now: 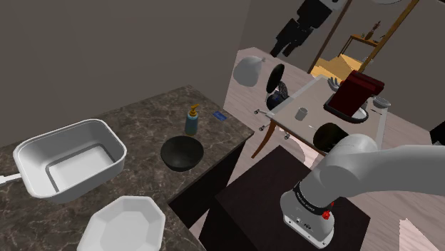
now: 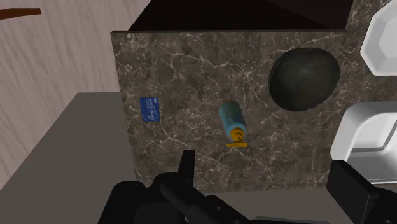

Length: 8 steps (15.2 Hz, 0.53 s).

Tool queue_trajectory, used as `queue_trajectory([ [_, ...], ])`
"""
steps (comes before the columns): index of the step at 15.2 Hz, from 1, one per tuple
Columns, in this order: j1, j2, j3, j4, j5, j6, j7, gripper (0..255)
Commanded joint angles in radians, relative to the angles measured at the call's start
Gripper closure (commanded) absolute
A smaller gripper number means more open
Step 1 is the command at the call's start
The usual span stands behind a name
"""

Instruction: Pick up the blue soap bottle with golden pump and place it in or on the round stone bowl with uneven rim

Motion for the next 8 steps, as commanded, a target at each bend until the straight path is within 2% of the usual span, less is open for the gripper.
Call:
queue_trajectory([
  [1,0.000,0.000,0.000,0.000,0.000,0.000,0.000,0],
  [8,-0.010,0.083,0.098,-0.146,0.026,0.235,0.118,0],
])
